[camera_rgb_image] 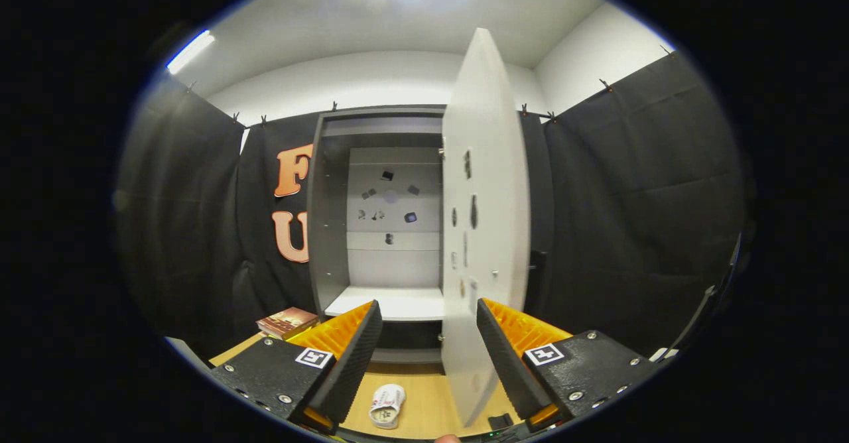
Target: Open the shoe cabinet door, grab the shoes and put them into the shoe cabinet, then close the shoe cabinet door.
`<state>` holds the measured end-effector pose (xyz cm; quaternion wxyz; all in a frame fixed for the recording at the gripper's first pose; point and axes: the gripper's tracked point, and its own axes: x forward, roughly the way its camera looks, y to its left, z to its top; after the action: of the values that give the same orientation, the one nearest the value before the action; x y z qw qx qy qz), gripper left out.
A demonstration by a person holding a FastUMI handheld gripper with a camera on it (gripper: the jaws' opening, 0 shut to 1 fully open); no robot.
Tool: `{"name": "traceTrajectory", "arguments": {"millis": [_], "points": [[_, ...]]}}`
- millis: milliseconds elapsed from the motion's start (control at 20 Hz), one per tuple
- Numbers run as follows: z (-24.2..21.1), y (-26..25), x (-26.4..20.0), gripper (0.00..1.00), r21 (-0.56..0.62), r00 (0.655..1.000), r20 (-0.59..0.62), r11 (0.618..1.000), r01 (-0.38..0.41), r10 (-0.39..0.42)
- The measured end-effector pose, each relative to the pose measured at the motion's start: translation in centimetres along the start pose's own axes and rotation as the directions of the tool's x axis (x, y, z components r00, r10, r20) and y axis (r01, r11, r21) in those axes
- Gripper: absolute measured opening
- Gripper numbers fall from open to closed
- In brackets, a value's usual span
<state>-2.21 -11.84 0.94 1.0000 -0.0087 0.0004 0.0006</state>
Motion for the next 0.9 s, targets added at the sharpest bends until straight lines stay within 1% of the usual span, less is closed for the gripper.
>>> {"name": "traceTrajectory", "arguments": {"millis": [200, 400, 700, 900], "points": [[-0.2, 5.6, 1.3, 0.92, -0.001, 0.999, 0.002, 0.999, -0.035, 0.035], [-1.3, 9.1, 2.4, 0.92, -0.004, 0.999, -0.020, 0.999, -0.039, 0.039], [-4.3, 11.7, 4.3, 0.92, -0.002, 0.997, -0.075, 1.000, -0.015, 0.015], [-7.9, 12.5, 5.4, 0.92, 0.005, 0.990, -0.139, 1.000, -0.006, 0.007]]}}
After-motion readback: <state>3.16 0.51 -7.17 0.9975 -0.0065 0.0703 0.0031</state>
